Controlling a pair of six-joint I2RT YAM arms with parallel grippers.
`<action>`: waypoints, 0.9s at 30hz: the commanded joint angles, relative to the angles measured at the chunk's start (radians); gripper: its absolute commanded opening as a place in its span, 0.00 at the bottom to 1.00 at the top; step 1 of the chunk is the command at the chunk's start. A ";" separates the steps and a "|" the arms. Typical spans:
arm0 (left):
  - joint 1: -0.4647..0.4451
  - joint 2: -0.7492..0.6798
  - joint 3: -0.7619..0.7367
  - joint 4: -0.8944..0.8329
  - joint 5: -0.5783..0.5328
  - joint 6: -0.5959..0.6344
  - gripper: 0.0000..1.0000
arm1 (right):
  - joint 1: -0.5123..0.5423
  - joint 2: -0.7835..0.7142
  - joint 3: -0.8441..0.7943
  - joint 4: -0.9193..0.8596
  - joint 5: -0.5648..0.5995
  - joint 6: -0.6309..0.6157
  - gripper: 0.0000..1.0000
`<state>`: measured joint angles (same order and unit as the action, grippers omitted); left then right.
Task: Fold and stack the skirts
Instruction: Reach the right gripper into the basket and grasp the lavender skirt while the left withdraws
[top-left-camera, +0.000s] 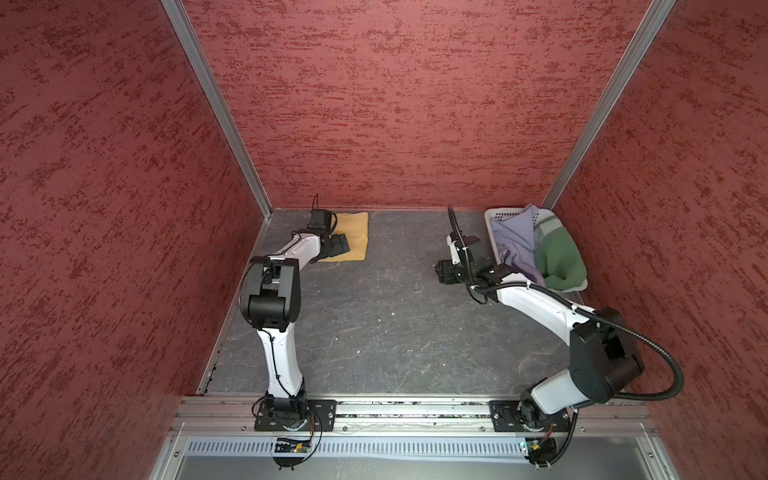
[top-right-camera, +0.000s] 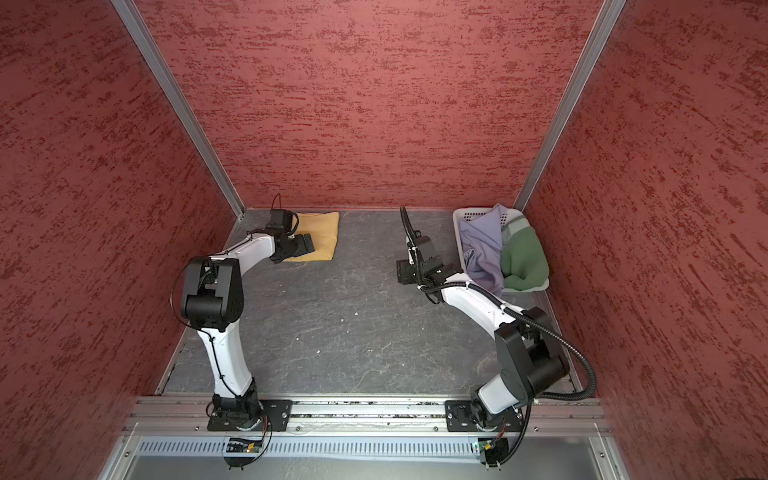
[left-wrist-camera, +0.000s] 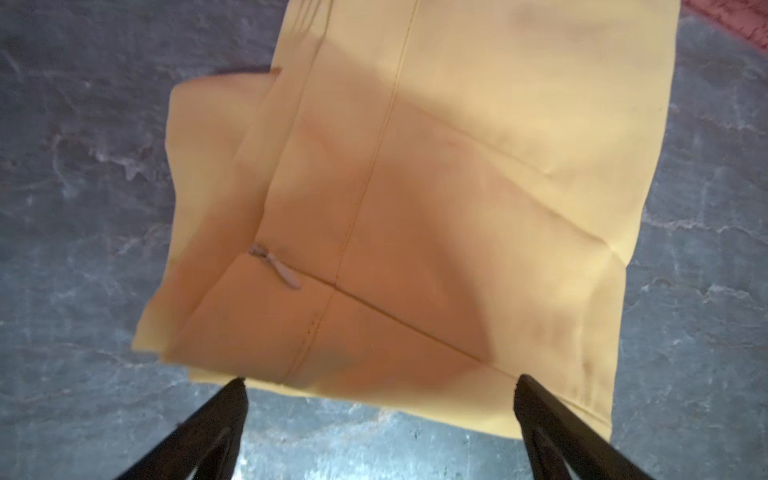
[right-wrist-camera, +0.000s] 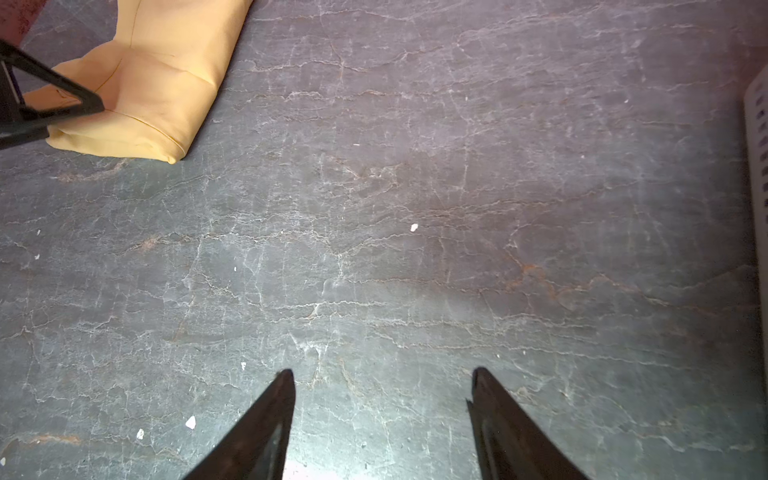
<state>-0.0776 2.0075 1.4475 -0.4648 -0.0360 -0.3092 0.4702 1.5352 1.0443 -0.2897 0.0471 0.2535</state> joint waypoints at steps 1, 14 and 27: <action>-0.053 -0.134 -0.086 0.029 -0.013 -0.009 0.99 | -0.018 -0.025 0.025 -0.026 0.057 -0.008 0.68; -0.498 -0.485 -0.461 0.351 -0.179 0.135 0.99 | -0.223 -0.009 0.198 -0.163 0.151 -0.026 0.68; -0.665 -0.480 -0.514 0.510 -0.168 0.123 0.99 | -0.431 0.026 0.209 -0.169 0.232 -0.028 0.65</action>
<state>-0.7410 1.5211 0.9161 0.0044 -0.1841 -0.2005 0.0746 1.5433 1.2488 -0.4538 0.2466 0.2314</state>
